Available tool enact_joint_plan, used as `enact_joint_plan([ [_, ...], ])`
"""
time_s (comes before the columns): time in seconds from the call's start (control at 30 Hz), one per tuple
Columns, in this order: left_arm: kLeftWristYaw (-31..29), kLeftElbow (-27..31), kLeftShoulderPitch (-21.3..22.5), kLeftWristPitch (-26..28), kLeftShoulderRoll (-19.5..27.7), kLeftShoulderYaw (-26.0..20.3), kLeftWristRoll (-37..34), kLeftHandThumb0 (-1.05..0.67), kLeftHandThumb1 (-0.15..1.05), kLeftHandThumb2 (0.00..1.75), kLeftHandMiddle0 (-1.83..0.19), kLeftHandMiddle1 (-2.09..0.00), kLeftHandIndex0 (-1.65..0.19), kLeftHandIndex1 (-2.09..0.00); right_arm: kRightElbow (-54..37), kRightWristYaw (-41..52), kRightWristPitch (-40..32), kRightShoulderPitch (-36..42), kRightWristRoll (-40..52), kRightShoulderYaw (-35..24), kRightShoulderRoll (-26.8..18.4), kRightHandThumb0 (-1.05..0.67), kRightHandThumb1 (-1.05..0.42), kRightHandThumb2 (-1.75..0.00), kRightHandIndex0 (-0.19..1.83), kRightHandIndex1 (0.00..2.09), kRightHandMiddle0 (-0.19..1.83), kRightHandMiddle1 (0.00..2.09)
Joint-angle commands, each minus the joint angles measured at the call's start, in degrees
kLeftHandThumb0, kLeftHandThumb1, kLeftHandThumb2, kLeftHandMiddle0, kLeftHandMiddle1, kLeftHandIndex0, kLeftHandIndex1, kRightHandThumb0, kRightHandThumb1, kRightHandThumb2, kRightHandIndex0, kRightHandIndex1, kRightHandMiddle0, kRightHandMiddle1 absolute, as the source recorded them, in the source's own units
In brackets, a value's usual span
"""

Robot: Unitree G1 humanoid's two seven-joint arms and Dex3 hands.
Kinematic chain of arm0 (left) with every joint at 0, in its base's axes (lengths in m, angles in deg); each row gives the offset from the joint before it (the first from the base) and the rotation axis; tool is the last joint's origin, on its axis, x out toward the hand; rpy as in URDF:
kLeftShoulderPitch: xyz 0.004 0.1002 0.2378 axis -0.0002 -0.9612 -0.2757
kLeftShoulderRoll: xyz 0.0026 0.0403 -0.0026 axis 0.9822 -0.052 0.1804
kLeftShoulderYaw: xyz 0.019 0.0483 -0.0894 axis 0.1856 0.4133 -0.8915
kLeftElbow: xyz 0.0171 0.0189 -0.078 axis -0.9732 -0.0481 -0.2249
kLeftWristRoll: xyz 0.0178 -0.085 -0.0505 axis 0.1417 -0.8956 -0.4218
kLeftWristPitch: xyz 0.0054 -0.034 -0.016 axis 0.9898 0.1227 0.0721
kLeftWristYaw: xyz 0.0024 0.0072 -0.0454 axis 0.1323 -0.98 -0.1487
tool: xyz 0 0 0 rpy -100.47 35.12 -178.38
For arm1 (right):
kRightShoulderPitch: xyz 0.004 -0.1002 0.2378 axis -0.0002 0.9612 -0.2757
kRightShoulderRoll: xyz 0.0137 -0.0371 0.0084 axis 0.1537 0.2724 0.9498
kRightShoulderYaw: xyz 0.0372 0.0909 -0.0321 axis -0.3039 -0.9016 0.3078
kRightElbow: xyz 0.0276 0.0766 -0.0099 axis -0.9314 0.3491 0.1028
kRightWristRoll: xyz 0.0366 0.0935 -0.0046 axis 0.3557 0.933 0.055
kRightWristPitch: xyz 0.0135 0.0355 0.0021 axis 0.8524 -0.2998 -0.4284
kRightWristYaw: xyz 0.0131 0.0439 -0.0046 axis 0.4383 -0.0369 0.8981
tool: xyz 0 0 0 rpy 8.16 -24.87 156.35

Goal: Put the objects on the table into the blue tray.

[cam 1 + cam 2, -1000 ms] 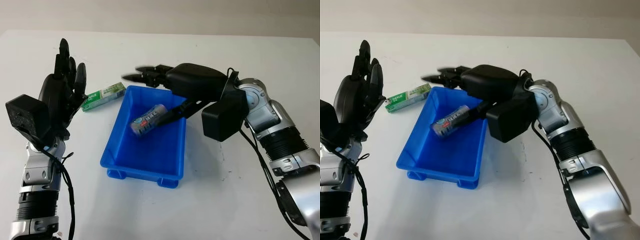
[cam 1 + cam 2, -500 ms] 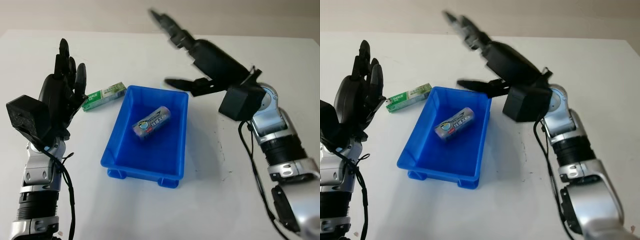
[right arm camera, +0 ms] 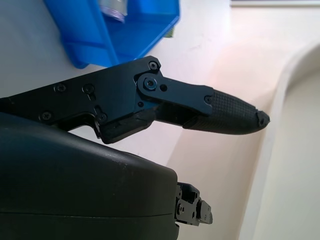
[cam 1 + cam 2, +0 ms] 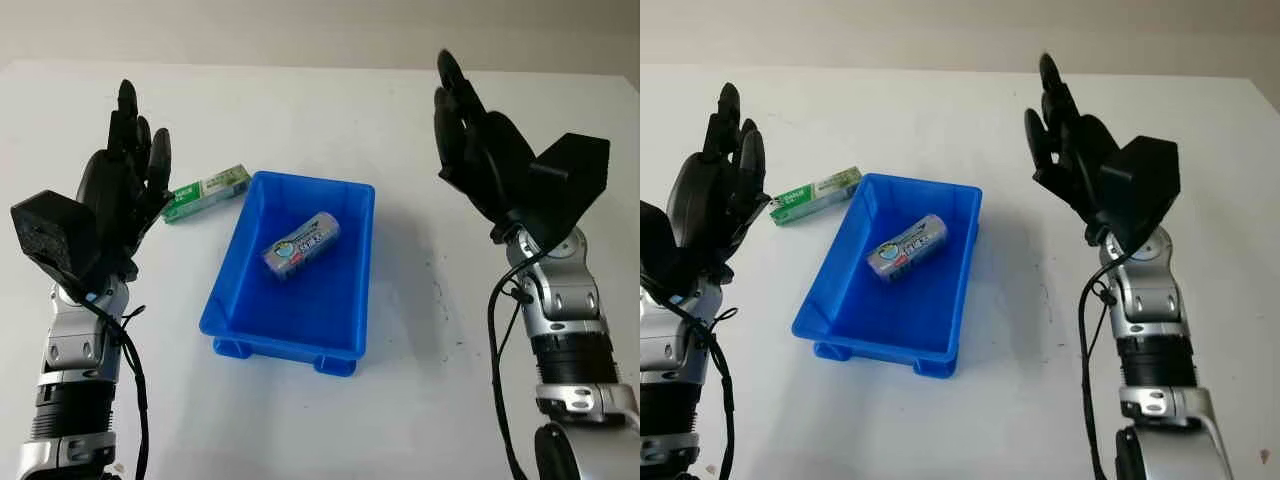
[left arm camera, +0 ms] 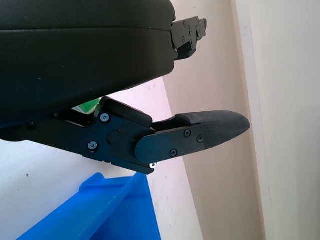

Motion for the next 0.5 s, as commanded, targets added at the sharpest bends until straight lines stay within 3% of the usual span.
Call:
enact_joint_plan([
  [0.0,-0.23,-0.03,0.61,-0.45,0.01,-0.31,-0.30,-0.74,1.05,0.61,0.19,0.00,0.19,0.00,-2.41,-0.99,-1.44,1.21,0.89,-0.84,0.90,-0.79,-1.05,-0.74,-0.19,0.00,-0.19,0.00],
  [0.47,-0.70,-0.79,0.67,-0.93,0.73,-0.48,0.01,-0.74,1.05,0.62,0.19,0.00,0.19,0.00,-2.80,-4.17,-2.13,3.39,1.62,-1.22,4.87,-0.76,-1.05,-0.77,-0.19,0.00,-0.19,0.00],
])
